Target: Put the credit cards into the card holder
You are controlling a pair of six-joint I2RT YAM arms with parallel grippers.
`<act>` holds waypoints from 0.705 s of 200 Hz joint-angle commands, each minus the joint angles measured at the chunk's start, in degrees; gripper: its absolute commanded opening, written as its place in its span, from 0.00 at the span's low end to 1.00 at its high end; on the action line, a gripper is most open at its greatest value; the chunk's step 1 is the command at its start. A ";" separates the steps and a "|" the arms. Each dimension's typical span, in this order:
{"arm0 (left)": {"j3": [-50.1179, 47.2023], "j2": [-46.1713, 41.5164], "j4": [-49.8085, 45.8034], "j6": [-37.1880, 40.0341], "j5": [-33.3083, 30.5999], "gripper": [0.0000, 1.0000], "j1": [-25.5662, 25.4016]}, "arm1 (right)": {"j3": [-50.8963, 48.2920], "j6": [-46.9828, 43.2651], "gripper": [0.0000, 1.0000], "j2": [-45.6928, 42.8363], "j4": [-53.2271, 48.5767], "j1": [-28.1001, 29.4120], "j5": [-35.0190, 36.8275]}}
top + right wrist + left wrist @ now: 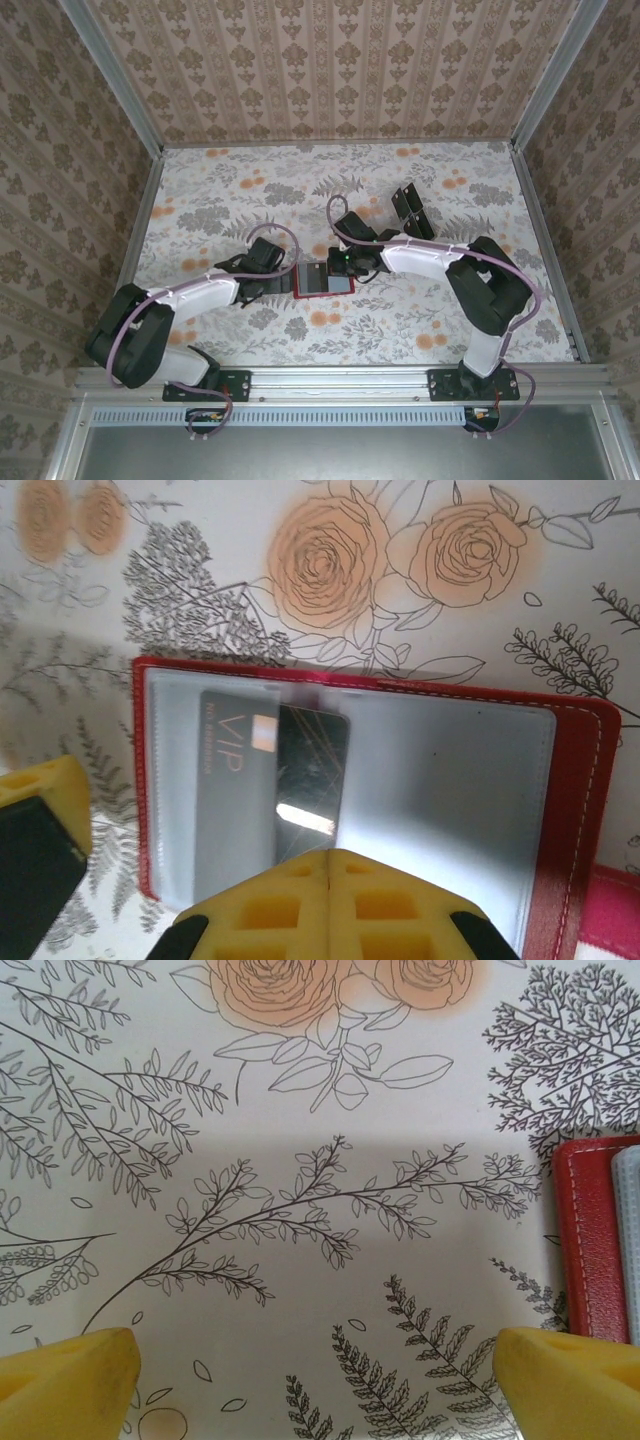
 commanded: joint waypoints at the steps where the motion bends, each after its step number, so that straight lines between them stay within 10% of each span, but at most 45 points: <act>1: -0.69 1.13 0.77 1.28 0.51 1.00 0.24 | 1.65 -1.65 0.02 2.66 -3.87 0.49 2.14; 141: -1.21 7.15 5.17 1.40 2.53 1.00 0.24 | 7.73 -1.56 0.00 8.19 -4.56 4.08 0.64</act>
